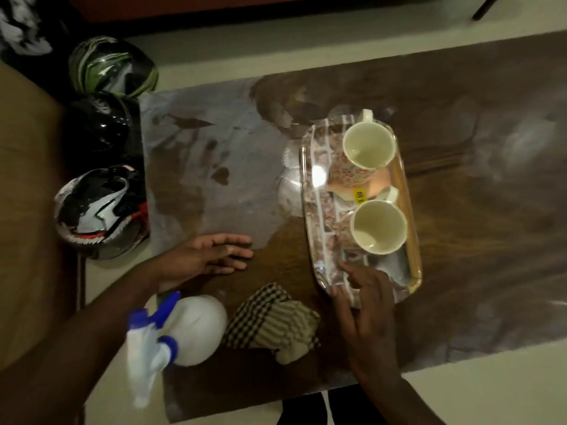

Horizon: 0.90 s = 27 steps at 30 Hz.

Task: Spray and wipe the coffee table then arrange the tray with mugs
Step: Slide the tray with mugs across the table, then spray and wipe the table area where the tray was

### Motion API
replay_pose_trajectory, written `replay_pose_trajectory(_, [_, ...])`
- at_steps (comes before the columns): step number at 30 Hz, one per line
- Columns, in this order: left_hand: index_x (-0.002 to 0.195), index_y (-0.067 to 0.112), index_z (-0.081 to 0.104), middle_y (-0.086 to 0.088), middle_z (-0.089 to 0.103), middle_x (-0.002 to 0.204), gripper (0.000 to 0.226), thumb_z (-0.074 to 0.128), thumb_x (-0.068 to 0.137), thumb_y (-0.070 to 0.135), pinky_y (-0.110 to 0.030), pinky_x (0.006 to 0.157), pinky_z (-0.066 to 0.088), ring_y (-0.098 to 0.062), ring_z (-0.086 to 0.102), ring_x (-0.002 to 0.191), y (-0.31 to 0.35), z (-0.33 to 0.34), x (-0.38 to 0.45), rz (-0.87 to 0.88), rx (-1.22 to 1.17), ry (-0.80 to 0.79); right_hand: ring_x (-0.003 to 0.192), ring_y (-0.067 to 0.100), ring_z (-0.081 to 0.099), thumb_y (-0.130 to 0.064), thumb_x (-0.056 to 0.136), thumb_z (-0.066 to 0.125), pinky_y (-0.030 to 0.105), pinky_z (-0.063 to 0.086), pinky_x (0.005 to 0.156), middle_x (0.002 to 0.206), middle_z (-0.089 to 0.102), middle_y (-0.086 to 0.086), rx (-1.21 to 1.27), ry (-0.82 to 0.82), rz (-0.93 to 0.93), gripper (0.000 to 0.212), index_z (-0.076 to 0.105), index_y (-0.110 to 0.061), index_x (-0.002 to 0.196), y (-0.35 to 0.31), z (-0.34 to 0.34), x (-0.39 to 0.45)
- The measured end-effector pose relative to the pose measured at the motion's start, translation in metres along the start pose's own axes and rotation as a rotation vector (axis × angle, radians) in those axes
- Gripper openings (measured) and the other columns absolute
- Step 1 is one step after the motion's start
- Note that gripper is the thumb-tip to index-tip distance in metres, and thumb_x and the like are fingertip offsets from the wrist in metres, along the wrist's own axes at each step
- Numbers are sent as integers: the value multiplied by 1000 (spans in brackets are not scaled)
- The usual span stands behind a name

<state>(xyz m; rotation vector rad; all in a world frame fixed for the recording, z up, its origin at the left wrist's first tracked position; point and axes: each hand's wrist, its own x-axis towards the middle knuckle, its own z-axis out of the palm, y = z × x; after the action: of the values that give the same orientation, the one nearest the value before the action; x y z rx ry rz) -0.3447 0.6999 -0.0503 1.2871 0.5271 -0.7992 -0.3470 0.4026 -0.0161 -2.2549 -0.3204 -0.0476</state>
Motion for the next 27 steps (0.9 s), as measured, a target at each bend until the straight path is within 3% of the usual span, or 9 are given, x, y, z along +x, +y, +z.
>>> replay_pose_trajectory(3, [126, 16, 60, -6, 72, 118, 60, 74, 74, 44, -27, 87, 55, -23, 69, 105, -11, -7, -22, 56, -24, 117, 107, 10, 49, -30, 92, 48, 27, 39, 95, 112, 53, -5, 60, -189, -43, 29, 49, -26, 121, -17, 28, -10])
replay_pose_trajectory(6, [115, 15, 65, -5, 75, 104, 24, 61, 91, 20, -24, 77, 56, -18, 71, 88, -24, -7, -47, 130, -78, 300, 107, 15, 51, -40, 99, 38, 26, 37, 96, 113, 59, 2, 28, -406, -167, 33, 51, -23, 124, -35, 62, -28])
replay_pose_trajectory(8, [113, 12, 66, -7, 75, 103, 22, 50, 98, 12, -25, 76, 56, -18, 71, 84, -29, -5, -59, 169, -114, 404, 104, 17, 53, -43, 100, 32, 25, 37, 95, 110, 62, 5, 5, -482, -225, 41, 55, -17, 122, -43, 79, -34])
replay_pose_trajectory(11, [116, 10, 65, -11, 73, 108, 25, 46, 100, 11, -34, 85, 54, -22, 70, 90, -45, -7, -87, 201, -141, 556, 104, 13, 50, -30, 95, 43, 28, 39, 93, 111, 62, 6, 39, -530, -274, 30, 51, -18, 121, -58, 102, -42])
replay_pose_trajectory(15, [116, 8, 64, 1, 76, 98, 24, 47, 98, 7, -44, 90, 51, -17, 70, 90, -83, -1, -116, 227, -130, 732, 113, 14, 46, -27, 96, 37, 30, 36, 98, 121, 57, 8, 50, -548, -267, 31, 45, -18, 124, -63, 118, -56])
replay_pose_trajectory(17, [121, 8, 60, -2, 74, 104, 29, 48, 95, 10, -43, 90, 52, -21, 69, 95, -101, 12, -127, 298, -123, 737, 115, 14, 46, -28, 96, 36, 28, 36, 99, 124, 54, 7, 70, -540, -223, 33, 47, -16, 124, -60, 119, -58])
replay_pose_trajectory(20, [138, 13, 45, -5, 63, 129, 50, 46, 90, 2, -24, 97, 46, -13, 59, 119, -118, 42, -147, 404, -45, 681, 116, 8, 46, -27, 97, 35, 18, 34, 102, 126, 51, -3, 119, -547, -200, 36, 52, -13, 126, -55, 115, -59])
replay_pose_trajectory(23, [149, 27, 30, 11, 43, 150, 78, 57, 83, -6, -23, 112, 33, -3, 37, 139, -117, 75, -155, 454, 137, 684, 118, 17, 50, -28, 98, 35, 30, 38, 100, 130, 55, 3, -30, -525, -281, 39, 51, -15, 131, -41, 108, -59])
replay_pose_trajectory(27, [150, 35, 25, 17, 37, 152, 91, 78, 78, 19, -32, 113, 35, -6, 36, 140, -107, 92, -147, 549, 133, 735, 133, 25, 39, -41, 95, 35, 49, 31, 108, 142, 46, 7, -329, -502, -289, 48, 45, -20, 137, -16, 98, -60])
